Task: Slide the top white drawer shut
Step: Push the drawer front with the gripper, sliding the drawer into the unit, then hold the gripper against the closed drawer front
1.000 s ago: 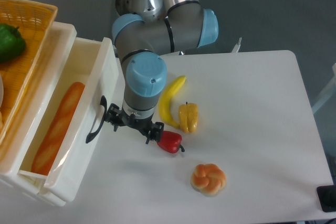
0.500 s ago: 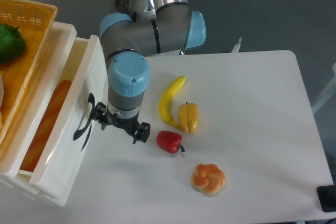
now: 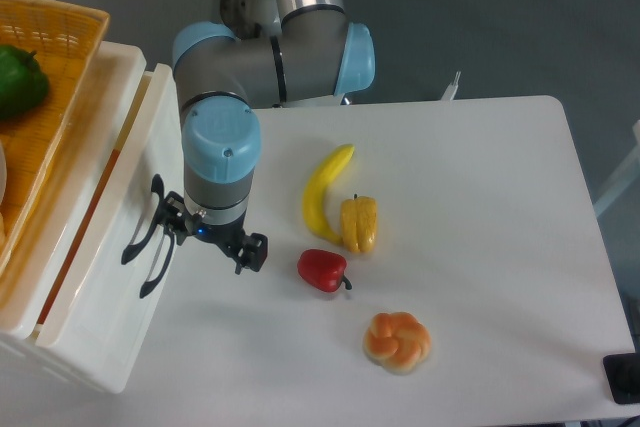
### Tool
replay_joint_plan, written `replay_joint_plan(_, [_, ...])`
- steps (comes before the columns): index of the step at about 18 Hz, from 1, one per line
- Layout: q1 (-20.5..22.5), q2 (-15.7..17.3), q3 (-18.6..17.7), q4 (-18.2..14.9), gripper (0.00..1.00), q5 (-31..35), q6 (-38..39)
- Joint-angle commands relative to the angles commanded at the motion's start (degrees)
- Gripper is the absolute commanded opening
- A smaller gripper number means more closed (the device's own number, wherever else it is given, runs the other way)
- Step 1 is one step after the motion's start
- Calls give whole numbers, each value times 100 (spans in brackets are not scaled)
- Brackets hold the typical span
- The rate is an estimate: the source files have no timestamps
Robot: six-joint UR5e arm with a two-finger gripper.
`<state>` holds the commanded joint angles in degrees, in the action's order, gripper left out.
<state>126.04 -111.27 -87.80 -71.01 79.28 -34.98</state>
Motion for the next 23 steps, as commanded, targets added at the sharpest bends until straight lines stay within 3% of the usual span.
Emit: replay_joint_plan(23, [-70,35,-9,-79,100,-62,255])
